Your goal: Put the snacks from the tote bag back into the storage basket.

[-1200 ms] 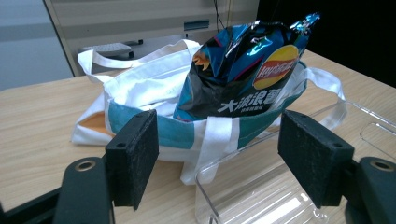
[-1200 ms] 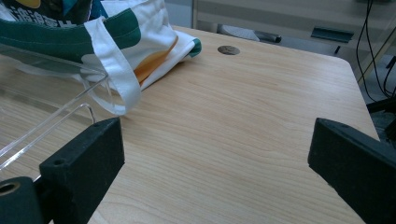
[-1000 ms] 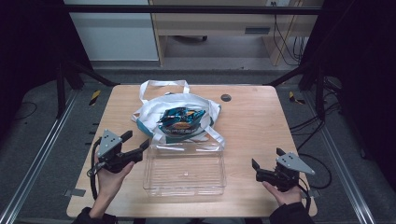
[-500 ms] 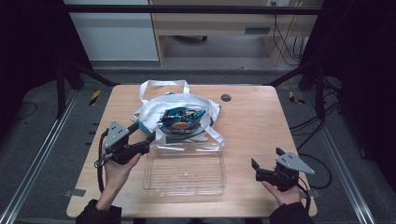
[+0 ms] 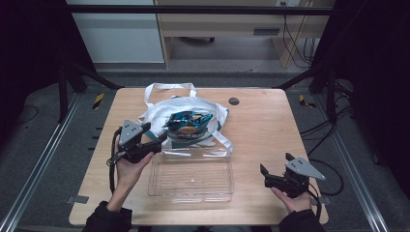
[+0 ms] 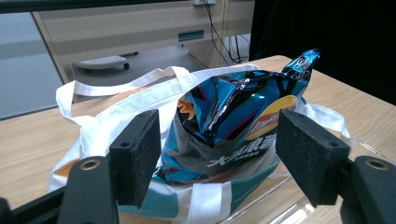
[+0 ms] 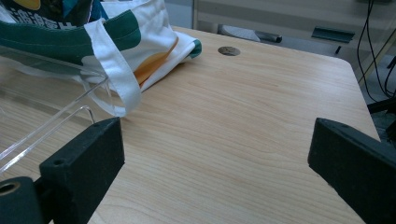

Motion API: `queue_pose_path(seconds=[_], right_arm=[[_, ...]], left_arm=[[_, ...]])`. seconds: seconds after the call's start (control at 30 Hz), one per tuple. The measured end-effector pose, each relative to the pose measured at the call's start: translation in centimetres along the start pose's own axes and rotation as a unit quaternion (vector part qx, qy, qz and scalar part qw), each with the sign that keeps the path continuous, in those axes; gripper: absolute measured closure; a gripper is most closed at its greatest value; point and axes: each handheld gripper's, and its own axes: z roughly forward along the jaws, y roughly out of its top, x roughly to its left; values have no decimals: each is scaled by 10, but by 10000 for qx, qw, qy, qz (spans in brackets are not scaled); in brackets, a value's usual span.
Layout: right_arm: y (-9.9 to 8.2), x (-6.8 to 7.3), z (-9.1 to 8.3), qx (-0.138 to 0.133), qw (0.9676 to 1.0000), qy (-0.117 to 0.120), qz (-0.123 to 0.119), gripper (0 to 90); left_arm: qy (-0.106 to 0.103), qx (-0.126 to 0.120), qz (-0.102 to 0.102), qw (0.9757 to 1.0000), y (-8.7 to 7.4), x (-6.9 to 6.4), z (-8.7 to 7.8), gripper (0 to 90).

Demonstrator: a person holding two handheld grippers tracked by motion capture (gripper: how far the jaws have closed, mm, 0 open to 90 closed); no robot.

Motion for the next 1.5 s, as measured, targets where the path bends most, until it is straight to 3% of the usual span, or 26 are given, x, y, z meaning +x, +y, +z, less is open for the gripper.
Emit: queue_pose_path(seconds=[0.8,1.2,1.5], right_arm=[[-1,-1,4,69,10000,-22,-11,40],[-1,0,5,83,10000,-3,-50,41],[-1,-1,5,87,9999,-17,-54,40]], left_arm=[[-9,141,47,9999,5,-4,38,338],[13,202,50,9998,3,-4,49,360],[-58,320,53,9995,2,0,55,475]])
